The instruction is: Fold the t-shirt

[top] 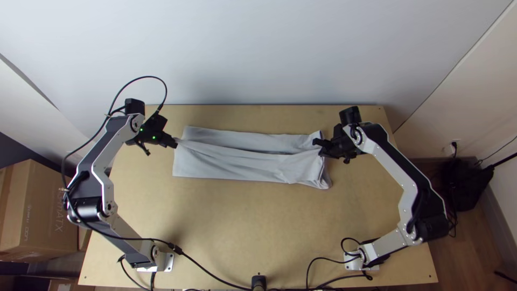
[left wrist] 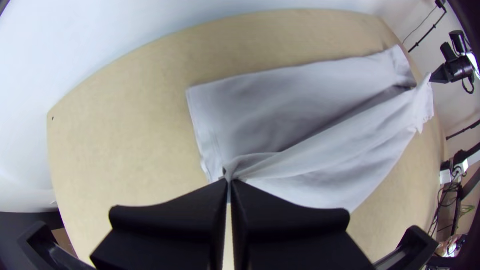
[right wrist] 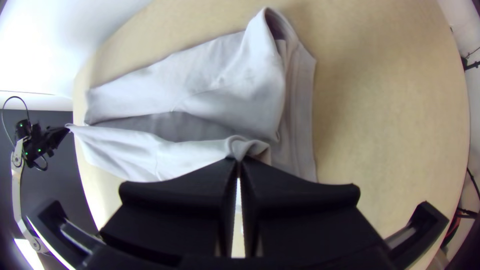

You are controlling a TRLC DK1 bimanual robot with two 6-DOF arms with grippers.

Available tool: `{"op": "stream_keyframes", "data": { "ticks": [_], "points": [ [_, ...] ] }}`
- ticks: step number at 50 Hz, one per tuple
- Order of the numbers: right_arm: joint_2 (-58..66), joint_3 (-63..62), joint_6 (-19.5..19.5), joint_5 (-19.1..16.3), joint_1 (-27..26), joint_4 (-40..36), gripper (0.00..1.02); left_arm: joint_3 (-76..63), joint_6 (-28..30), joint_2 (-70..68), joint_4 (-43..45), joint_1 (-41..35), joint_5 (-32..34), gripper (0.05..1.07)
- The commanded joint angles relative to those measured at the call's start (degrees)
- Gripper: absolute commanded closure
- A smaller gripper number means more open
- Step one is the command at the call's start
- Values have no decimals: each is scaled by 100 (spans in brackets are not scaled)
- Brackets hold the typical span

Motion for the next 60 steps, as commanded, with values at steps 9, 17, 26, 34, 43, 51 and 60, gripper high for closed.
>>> {"op": "stream_keyframes", "data": {
  "ticks": [9,17,26,34,43,51,60],
  "points": [
    [1295,1204,-61,112,-335,125,100,1152,-383,941,26,-58,46,105],
    [1937,1766,-52,279,-414,151,100,1609,-532,1495,17,-76,46,105],
    [2192,1819,62,630,-423,362,1,1661,-937,1609,-9,-164,46,9],
    [1392,1081,264,1122,-546,1390,3,1494,-1367,1372,17,-32,275,9],
    [153,334,335,1114,-836,1522,3,818,-1464,748,8,381,1048,9],
    [-709,17,554,-363,-1478,1250,3,88,-1156,440,52,715,1602,10],
    [-1131,79,686,-2112,-2243,503,3,-413,-981,625,237,935,2024,10]
  ]
}}
